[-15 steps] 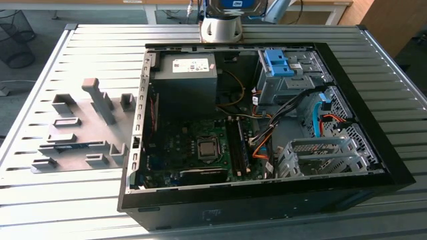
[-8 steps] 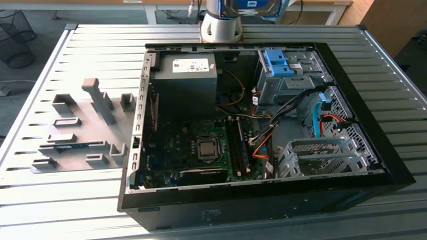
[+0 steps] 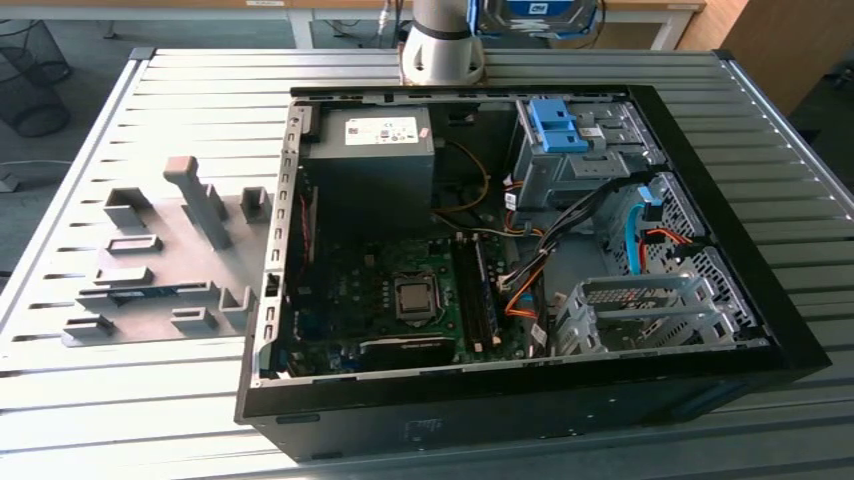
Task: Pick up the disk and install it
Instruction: 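Pick up the disk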
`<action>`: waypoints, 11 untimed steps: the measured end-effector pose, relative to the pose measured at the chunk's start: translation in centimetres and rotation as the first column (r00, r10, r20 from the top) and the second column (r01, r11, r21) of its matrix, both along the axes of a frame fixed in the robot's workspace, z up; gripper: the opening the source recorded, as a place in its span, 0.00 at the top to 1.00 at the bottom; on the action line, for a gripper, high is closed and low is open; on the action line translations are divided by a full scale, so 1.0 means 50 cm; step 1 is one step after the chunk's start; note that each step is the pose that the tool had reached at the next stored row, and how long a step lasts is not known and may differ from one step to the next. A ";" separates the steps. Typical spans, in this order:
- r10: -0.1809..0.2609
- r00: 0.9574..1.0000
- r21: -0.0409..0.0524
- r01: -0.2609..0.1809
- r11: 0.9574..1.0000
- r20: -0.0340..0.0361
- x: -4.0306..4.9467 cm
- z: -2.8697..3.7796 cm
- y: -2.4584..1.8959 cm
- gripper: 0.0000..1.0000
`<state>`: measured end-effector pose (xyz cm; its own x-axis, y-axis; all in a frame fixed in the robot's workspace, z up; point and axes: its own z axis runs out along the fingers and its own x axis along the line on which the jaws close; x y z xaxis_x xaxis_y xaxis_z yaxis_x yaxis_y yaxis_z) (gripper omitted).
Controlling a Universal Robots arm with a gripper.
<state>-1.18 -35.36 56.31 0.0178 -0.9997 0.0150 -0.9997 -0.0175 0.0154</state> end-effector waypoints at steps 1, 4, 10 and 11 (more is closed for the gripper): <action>0.000 1.000 0.000 0.000 1.000 0.000 0.000 0.000 -0.0037 0.63; 0.000 1.000 0.000 0.000 1.000 0.000 0.000 -0.001 -0.0242 0.63; 0.000 1.000 0.000 0.000 1.000 0.000 0.000 -0.002 -0.0679 0.63; 0.000 1.000 0.000 0.000 1.000 0.000 0.000 -0.002 -0.0756 0.63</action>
